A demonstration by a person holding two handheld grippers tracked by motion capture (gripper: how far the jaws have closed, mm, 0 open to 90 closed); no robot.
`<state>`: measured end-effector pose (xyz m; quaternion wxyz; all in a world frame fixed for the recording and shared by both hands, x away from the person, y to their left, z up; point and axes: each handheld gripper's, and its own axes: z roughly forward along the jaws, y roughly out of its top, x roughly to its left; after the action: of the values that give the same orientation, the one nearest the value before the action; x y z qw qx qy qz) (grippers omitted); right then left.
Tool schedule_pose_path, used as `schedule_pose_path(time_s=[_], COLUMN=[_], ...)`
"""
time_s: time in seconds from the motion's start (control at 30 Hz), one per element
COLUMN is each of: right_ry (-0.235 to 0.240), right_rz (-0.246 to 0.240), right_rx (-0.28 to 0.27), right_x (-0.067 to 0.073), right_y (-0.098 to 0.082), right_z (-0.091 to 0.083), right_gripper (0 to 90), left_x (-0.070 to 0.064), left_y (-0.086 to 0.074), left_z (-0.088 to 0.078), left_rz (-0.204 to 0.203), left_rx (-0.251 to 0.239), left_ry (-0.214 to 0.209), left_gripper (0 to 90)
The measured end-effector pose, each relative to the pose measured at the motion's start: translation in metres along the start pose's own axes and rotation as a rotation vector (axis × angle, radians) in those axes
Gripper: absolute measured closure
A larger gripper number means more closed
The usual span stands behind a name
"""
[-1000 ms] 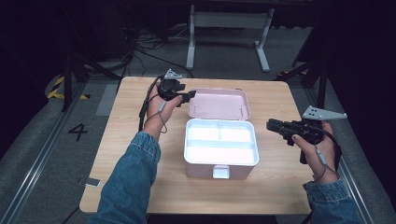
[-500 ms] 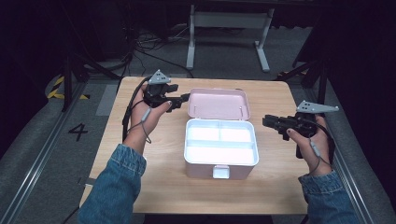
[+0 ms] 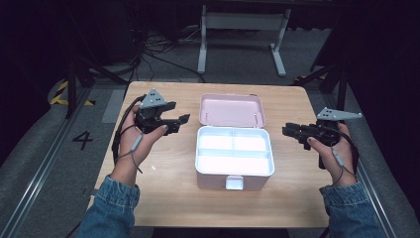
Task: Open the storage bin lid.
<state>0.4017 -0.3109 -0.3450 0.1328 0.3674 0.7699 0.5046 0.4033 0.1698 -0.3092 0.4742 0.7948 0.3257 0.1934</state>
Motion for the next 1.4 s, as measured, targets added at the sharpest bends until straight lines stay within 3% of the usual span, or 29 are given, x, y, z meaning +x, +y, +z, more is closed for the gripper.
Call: schedule_pose_path(time_s=[0.13,0.3,0.5,0.73,0.83,1.0,1.13,1.33,1.4], right_ry=[-0.005,-0.011,-0.01,-0.012,-0.029,-0.036,-0.038,-0.043,-0.047], right_rz=[0.002,0.001,0.013,0.022,0.025,0.036,0.045,0.062,0.059], right_rx=[0.011,0.031,0.049,0.067,0.085,0.098,0.11,0.131,0.133], right_x=[0.0,-0.001,-0.002,-0.006,-0.01,-0.015,-0.018,-0.023,-0.024], right_y=[-0.002,-0.005,-0.008,-0.013,-0.017,-0.022,-0.025,-0.03,-0.031], right_z=[-0.002,0.0,0.001,0.004,0.005,0.007,0.008,0.012,0.012], right_gripper=[70.4,70.4,70.4,70.3,70.3,70.2,70.2,69.9,69.8], left_x=[-0.004,-0.004,0.0,0.0,0.001,0.003,0.005,0.016,0.018], left_y=[-0.015,-0.033,-0.047,-0.059,-0.067,-0.074,-0.081,-0.096,-0.1], left_z=[-0.01,-0.016,-0.026,-0.03,-0.028,-0.024,-0.017,-0.005,-0.003], left_rz=[-0.005,-0.047,-0.07,-0.064,-0.052,-0.058,-0.051,-0.075,-0.097], left_rx=[0.015,0.018,0.022,0.059,0.102,0.129,0.182,0.342,0.349], left_ry=[0.02,0.021,0.052,0.108,0.147,0.145,0.162,0.162,0.158], left_gripper=[35.3,35.1,35.1,34.2,34.1,34.1,33.9,32.8,32.8])
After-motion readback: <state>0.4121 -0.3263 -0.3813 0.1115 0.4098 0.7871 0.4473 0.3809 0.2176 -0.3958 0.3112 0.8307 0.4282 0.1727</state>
